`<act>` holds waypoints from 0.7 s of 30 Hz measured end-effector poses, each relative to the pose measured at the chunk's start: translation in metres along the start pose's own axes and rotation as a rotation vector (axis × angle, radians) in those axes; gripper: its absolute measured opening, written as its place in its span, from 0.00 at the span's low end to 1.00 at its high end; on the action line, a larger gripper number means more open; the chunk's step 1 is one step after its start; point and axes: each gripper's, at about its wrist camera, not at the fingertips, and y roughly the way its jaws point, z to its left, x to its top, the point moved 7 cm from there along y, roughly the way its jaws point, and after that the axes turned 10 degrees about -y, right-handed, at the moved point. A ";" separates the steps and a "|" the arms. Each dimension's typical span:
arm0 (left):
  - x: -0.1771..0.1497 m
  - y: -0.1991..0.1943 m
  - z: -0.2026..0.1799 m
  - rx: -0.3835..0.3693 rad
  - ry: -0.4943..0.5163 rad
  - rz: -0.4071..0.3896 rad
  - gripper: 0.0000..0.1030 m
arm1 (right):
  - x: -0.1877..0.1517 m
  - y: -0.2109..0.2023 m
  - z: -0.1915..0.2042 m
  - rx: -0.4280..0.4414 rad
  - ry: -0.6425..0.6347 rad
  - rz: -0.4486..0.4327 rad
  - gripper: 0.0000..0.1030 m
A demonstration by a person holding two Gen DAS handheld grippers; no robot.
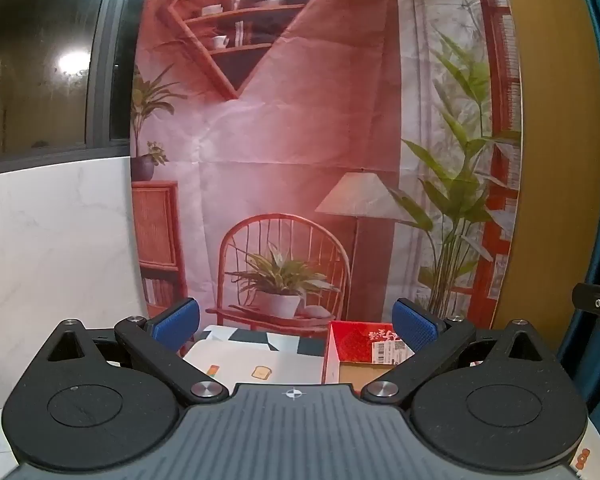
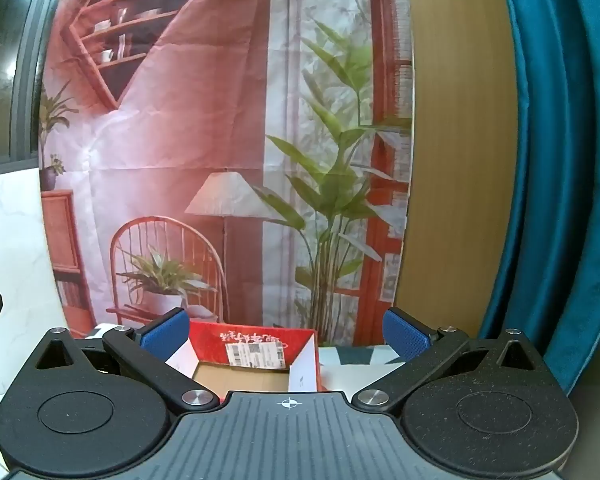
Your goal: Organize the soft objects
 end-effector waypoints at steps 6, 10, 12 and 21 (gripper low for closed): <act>0.001 0.005 0.002 0.028 -0.001 0.018 1.00 | 0.000 0.000 -0.003 0.003 0.000 0.004 1.00; 0.003 0.004 0.001 0.022 0.004 -0.005 1.00 | 0.000 -0.001 -0.006 0.003 -0.006 0.009 1.00; -0.001 -0.004 0.000 0.018 0.004 -0.028 1.00 | -0.002 -0.005 -0.007 0.002 -0.005 0.009 1.00; -0.003 -0.009 0.001 0.010 0.008 -0.042 1.00 | -0.001 -0.009 -0.015 0.000 -0.009 -0.005 1.00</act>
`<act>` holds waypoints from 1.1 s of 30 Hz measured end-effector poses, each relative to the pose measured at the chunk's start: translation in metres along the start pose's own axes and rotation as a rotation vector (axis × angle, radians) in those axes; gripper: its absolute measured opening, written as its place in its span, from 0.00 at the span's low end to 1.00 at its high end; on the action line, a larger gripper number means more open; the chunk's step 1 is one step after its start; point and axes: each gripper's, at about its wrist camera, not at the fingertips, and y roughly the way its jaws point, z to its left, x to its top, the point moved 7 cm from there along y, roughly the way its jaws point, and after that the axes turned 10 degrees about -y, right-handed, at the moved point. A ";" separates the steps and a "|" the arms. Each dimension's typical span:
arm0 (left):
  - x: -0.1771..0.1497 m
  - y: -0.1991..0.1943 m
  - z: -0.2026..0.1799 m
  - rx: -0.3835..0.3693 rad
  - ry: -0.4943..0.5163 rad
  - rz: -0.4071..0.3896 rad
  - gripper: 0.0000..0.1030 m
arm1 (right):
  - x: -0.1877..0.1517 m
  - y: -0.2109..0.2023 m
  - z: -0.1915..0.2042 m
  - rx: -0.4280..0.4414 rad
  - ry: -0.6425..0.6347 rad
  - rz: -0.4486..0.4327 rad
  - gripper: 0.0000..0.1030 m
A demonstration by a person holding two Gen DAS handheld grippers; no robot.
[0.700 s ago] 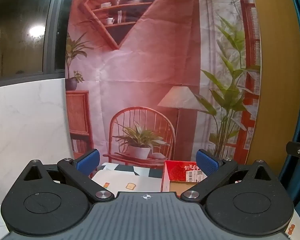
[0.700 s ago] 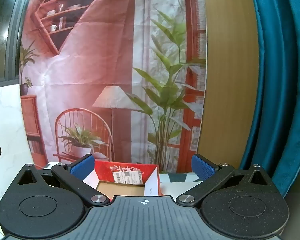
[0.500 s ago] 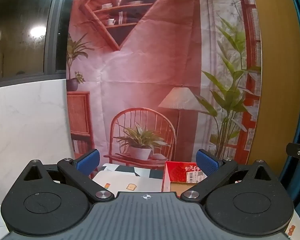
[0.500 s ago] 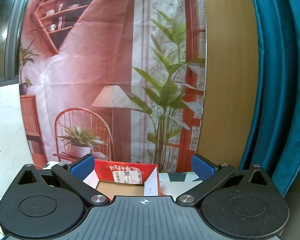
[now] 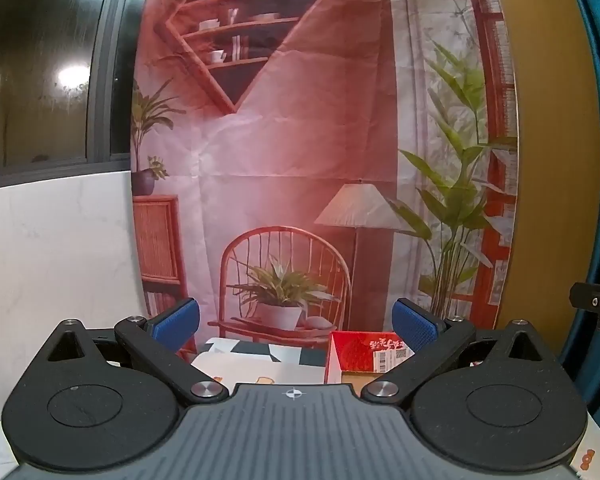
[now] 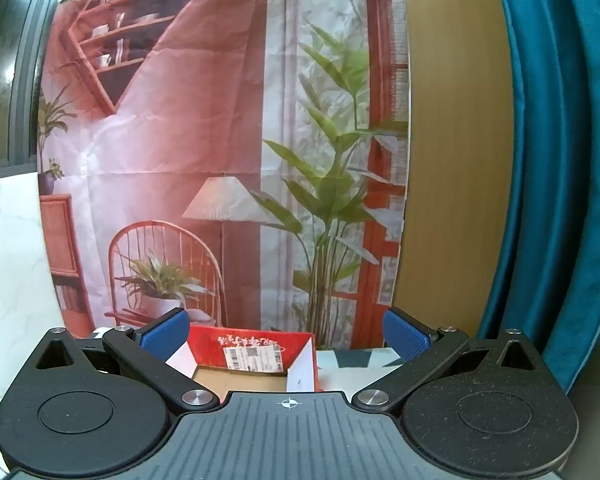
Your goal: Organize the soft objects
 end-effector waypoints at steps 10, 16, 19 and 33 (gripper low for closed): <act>0.000 -0.005 -0.001 -0.002 0.014 -0.016 1.00 | -0.003 -0.003 -0.001 0.001 -0.001 0.005 1.00; -0.001 -0.006 -0.001 0.002 0.015 -0.015 1.00 | -0.003 -0.003 -0.002 0.002 -0.003 0.006 1.00; 0.000 -0.005 -0.001 0.001 0.015 -0.015 1.00 | -0.003 -0.003 -0.003 0.004 -0.005 0.006 1.00; -0.001 -0.004 -0.002 0.001 0.015 -0.013 1.00 | -0.005 -0.003 -0.004 0.013 -0.013 0.010 1.00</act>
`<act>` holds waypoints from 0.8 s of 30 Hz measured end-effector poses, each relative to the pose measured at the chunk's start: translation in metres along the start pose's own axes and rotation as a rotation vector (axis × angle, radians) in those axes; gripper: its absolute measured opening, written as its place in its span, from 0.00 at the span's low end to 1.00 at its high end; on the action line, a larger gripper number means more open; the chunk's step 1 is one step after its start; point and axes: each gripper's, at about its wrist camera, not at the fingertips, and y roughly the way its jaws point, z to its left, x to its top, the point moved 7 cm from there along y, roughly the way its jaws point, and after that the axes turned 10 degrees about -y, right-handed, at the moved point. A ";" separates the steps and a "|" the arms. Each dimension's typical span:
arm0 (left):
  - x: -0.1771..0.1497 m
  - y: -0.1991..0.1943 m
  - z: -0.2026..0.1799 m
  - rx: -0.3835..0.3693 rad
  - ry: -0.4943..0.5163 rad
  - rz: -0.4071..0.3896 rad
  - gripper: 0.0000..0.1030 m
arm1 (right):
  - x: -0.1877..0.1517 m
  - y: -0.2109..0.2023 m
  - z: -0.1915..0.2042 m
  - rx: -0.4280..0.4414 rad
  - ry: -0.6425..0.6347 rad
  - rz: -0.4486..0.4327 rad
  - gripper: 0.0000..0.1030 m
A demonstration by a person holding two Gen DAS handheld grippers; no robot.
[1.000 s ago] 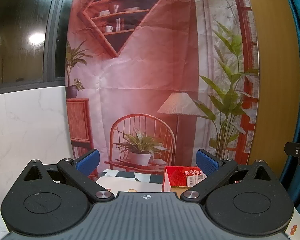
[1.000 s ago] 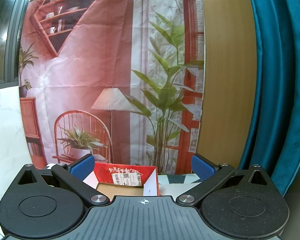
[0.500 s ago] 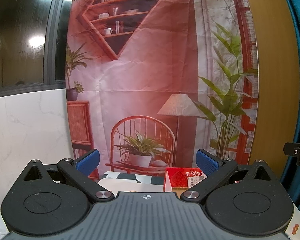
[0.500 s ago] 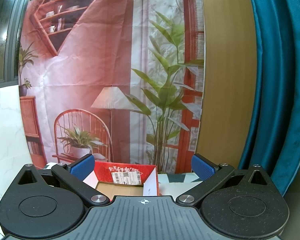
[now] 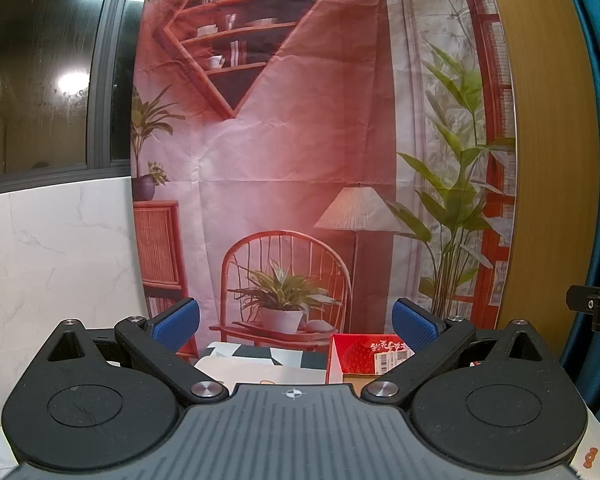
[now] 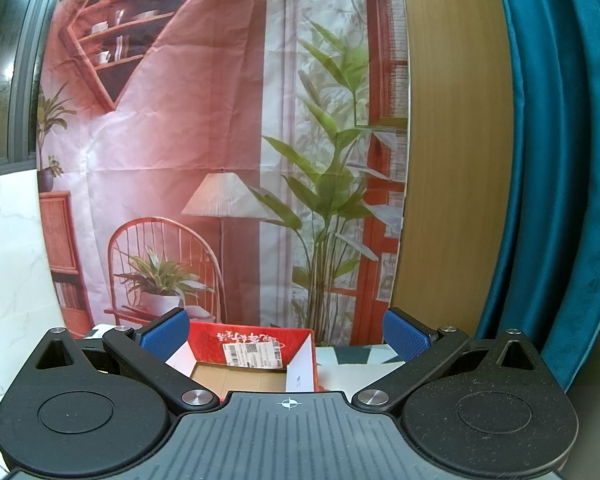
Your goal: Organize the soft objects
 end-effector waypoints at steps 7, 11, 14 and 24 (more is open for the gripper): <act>0.000 0.001 0.000 0.000 -0.001 0.005 1.00 | 0.000 0.000 -0.001 0.005 -0.004 0.000 1.00; 0.000 0.001 0.000 0.000 -0.001 0.005 1.00 | 0.000 0.000 -0.001 0.006 -0.006 0.000 1.00; 0.000 0.001 0.000 0.000 -0.001 0.005 1.00 | 0.000 0.000 -0.001 0.006 -0.006 0.000 1.00; 0.000 0.001 0.000 0.001 -0.001 0.005 1.00 | 0.000 -0.001 -0.002 0.019 -0.016 0.002 1.00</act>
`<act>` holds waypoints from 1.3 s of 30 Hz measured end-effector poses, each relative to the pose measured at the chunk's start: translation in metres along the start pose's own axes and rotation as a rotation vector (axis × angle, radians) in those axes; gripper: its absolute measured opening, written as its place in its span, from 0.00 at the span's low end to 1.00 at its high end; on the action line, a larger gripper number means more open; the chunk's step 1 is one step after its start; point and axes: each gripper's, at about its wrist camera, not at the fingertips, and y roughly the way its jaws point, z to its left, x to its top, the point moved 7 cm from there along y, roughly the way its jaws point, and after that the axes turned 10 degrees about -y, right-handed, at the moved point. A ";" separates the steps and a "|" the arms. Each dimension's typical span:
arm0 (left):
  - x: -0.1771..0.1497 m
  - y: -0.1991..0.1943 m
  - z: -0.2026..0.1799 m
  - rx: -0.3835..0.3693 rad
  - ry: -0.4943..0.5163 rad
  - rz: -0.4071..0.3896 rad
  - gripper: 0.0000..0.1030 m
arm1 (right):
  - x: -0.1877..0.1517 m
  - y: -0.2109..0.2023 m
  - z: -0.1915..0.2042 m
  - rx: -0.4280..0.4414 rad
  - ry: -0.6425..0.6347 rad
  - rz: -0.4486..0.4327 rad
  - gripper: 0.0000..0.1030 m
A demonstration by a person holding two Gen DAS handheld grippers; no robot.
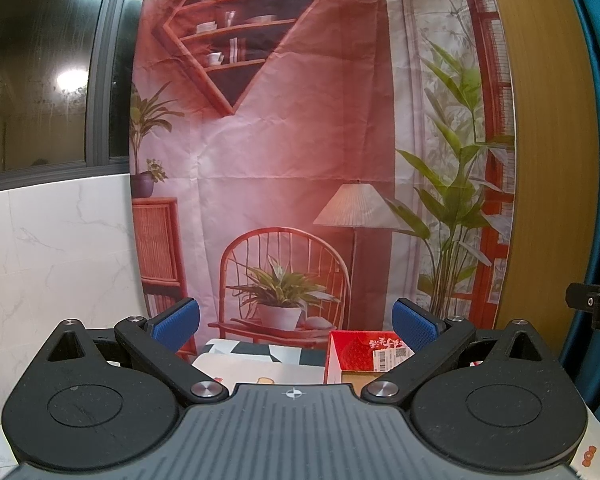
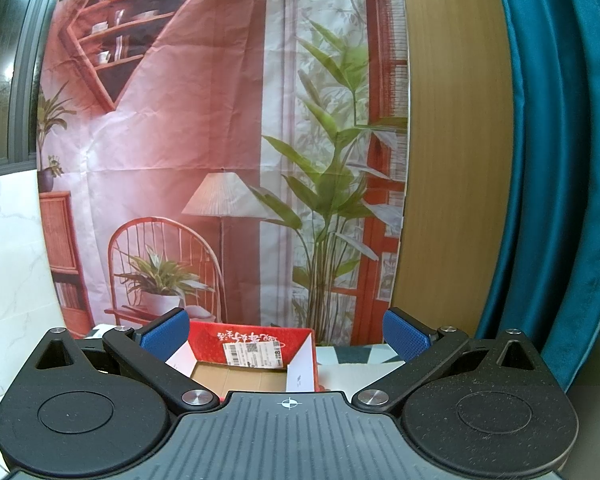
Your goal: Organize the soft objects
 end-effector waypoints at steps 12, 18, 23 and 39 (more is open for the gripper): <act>0.001 0.000 0.000 0.001 0.000 0.001 1.00 | 0.000 0.000 -0.001 0.004 -0.003 0.001 1.00; 0.001 0.000 -0.001 0.000 0.000 0.001 1.00 | 0.000 0.000 -0.002 0.009 -0.007 0.001 1.00; -0.007 0.004 -0.001 -0.008 0.005 0.001 1.00 | -0.004 -0.001 -0.001 0.059 0.025 -0.023 1.00; -0.132 0.090 0.027 -0.040 0.001 0.234 1.00 | -0.152 0.091 0.052 0.272 0.031 0.134 1.00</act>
